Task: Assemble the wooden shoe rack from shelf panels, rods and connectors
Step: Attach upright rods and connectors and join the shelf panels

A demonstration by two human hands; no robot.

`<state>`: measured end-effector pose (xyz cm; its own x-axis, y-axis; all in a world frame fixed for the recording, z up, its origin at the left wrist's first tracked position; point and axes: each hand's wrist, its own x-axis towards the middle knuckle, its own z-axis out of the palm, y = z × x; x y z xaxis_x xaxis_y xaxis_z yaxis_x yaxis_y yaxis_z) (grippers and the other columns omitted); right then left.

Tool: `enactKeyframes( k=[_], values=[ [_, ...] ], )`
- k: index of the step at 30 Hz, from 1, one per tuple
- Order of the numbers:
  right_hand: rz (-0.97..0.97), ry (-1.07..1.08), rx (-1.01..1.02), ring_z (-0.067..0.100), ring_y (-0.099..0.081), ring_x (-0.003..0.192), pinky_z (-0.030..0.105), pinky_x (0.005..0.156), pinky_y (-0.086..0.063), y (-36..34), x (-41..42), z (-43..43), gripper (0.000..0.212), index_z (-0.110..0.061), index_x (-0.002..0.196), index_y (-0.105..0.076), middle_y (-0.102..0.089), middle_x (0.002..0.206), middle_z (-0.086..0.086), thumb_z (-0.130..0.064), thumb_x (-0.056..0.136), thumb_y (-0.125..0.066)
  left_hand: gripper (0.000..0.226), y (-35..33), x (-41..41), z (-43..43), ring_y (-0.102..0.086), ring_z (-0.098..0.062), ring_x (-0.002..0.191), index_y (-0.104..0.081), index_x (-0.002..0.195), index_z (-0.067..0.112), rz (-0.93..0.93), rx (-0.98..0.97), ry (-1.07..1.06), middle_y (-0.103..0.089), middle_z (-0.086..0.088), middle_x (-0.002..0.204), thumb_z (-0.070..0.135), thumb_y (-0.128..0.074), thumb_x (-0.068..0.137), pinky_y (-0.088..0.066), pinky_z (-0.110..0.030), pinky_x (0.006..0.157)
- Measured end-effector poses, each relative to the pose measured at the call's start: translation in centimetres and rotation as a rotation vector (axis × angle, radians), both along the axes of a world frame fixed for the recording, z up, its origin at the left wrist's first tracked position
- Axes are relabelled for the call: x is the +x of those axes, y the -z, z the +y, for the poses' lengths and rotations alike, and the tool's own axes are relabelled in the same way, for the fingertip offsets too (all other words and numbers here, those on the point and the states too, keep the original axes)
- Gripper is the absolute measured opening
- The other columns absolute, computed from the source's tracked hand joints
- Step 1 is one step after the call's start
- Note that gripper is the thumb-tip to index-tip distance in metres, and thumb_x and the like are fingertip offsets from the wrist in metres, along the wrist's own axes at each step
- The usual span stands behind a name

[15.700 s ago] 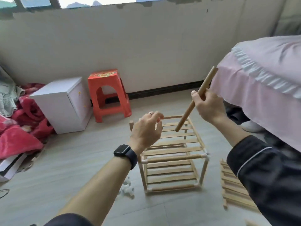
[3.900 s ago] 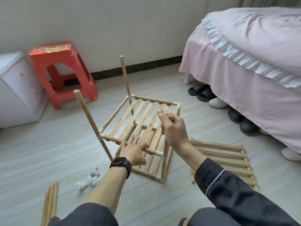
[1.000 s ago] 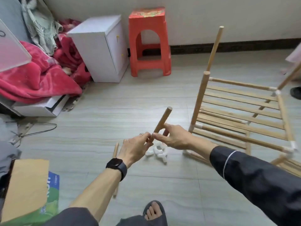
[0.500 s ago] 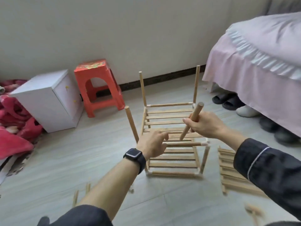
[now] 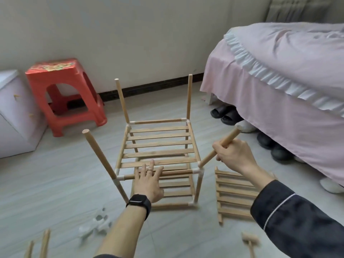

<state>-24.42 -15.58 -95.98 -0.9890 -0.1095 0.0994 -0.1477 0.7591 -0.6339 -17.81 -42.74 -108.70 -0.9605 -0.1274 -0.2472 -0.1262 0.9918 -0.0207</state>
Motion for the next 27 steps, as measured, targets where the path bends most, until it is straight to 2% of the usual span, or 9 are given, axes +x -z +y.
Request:
enactKeyframes(
  k=[2,6,10,16,20,23,25,27],
  values=[
    [0.007,-0.004,0.003,0.008,-0.067,0.065,0.037,0.073,-0.056,0.2,0.2,0.1,0.039,-0.022,0.058,-0.069,-0.068,0.057,-0.017,-0.041,0.088,-0.053,0.078,0.1,-0.2,0.1,0.006,-0.033,0.155,-0.009,0.158,0.040,-0.004,0.010,-0.013,0.011,-0.004,0.169,0.044,-0.053,0.093,-0.001,-0.057,0.123],
    [0.020,0.012,0.031,0.007,-0.066,0.065,0.039,0.075,-0.056,0.5,0.7,0.4,0.038,-0.021,0.057,-0.067,-0.068,0.056,-0.016,-0.039,0.086,-0.052,0.079,-0.4,-0.3,0.3,0.006,-0.035,0.155,-0.007,0.158,0.038,-0.034,-0.027,-0.013,0.011,-0.005,0.169,0.046,-0.053,0.095,-0.002,-0.058,0.123],
    [0.008,0.007,-0.002,0.005,-0.066,0.062,0.037,0.074,-0.056,0.3,0.3,0.0,0.041,-0.021,0.055,-0.067,-0.068,0.055,-0.014,-0.041,0.086,-0.051,0.073,-0.6,-0.2,0.6,0.003,-0.036,0.155,-0.012,0.157,0.034,-0.019,-0.054,-0.017,0.008,-0.007,0.169,0.041,-0.052,0.096,-0.005,-0.059,0.122],
    [0.055,-0.013,0.034,0.006,-0.066,0.056,0.027,0.058,-0.052,-0.1,-2.2,-2.3,0.039,-0.016,0.055,-0.066,-0.066,0.050,-0.010,-0.043,0.081,-0.052,0.067,-0.3,0.3,1.4,0.001,-0.040,0.154,-0.017,0.154,0.023,-0.031,-0.132,-0.035,0.005,-0.010,0.169,0.035,-0.049,0.096,-0.010,-0.063,0.119],
    [0.103,-0.004,0.047,0.017,-0.067,0.058,0.035,0.061,-0.057,0.8,-3.1,-3.3,0.043,-0.012,0.056,-0.064,-0.065,0.052,0.000,-0.043,0.083,-0.052,0.077,-0.4,0.1,1.6,0.005,-0.041,0.154,-0.009,0.157,0.020,-0.076,-0.134,-0.049,0.009,-0.010,0.169,0.038,-0.051,0.095,-0.011,-0.064,0.118],
    [0.137,-0.005,0.101,0.020,-0.063,0.055,0.032,0.052,-0.049,1.1,-3.3,-3.7,0.047,-0.014,0.051,-0.057,-0.060,0.050,-0.002,-0.048,0.083,-0.048,0.078,-0.8,-0.1,1.6,0.006,-0.041,0.154,-0.009,0.158,0.019,-0.106,-0.127,-0.045,0.011,-0.010,0.169,0.036,-0.051,0.095,-0.011,-0.064,0.119],
    [0.214,0.014,0.223,0.021,-0.060,0.059,0.028,0.051,-0.038,1.1,-3.4,-4.3,0.048,-0.017,0.052,-0.054,-0.058,0.056,-0.005,-0.052,0.083,-0.043,0.077,-1.2,-0.4,1.6,0.005,-0.042,0.154,-0.009,0.157,0.019,-0.116,-0.114,-0.037,0.011,-0.011,0.169,0.034,-0.052,0.095,-0.012,-0.063,0.119],
    [0.287,-0.012,0.307,0.020,-0.056,0.072,0.030,0.059,-0.040,1.3,-3.4,-5.1,0.040,-0.019,0.065,-0.054,-0.055,0.075,-0.002,-0.050,0.091,-0.047,0.075,-1.6,-0.8,1.5,0.003,-0.042,0.153,-0.011,0.157,0.020,-0.135,-0.114,-0.026,0.009,-0.011,0.169,0.033,-0.053,0.095,-0.015,-0.063,0.119]
  ],
)
